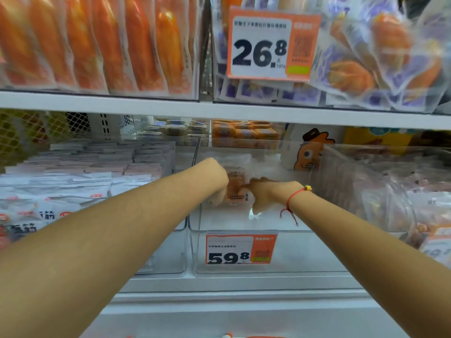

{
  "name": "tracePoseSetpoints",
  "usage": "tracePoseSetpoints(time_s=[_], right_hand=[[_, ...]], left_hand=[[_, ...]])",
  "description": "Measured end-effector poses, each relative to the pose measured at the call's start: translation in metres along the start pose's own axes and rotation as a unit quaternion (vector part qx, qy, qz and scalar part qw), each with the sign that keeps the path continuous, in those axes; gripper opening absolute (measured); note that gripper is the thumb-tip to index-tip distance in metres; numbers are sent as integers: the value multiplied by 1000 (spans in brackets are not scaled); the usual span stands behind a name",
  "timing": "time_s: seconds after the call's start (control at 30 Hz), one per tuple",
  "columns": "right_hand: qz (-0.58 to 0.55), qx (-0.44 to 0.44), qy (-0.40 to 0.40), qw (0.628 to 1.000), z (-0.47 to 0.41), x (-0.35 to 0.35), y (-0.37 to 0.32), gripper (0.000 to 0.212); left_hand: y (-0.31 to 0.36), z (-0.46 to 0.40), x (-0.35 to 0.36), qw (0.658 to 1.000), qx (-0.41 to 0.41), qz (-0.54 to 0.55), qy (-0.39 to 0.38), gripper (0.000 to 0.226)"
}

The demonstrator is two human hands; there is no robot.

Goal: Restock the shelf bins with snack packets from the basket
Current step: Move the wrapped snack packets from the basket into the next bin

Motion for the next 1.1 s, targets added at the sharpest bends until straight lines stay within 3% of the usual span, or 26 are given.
tracePoseSetpoints(time_s=[0.1, 0.23, 0.37, 0.5, 0.6, 0.77, 0.93, 1.1], right_hand=[[-37, -4, 49, 998, 19, -7, -2, 57], [-67, -1, 193, 979, 55, -23, -9, 35], [-119, 0, 314, 942, 104, -34, -20, 21], [-172, -37, 367, 913, 149, -35, -43, 15], [-216, -70, 323, 919, 168, -18, -65, 12], [-237, -140, 126, 953, 172, 47, -108, 17], [-264, -120, -82, 953, 165, 147, -142, 23], [-287, -93, -134, 944, 176, 251, -169, 31]], left_hand=[[-6, 19, -4, 993, 42, 107, 41, 50], [-17, 59, -16, 961, 55, 214, 169, 42], [-22, 104, -11, 913, 16, 287, 290, 33], [-22, 153, 9, 858, 0, 396, 326, 28], [-17, 186, 37, 818, -21, 460, 345, 24], [16, 201, 129, 729, -44, 624, 278, 19], [75, 190, 231, 713, -81, 673, 177, 16], [143, 180, 315, 715, -80, 693, 51, 24]])
Point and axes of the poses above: each hand's wrist, its own z-axis away from the middle knuckle, its own x-axis out of the palm, y = z × x, the point moved 4 cm from there along -z, towards the middle knuckle, and after that the axes turned 5 degrees about y, right-handed, at the moved point
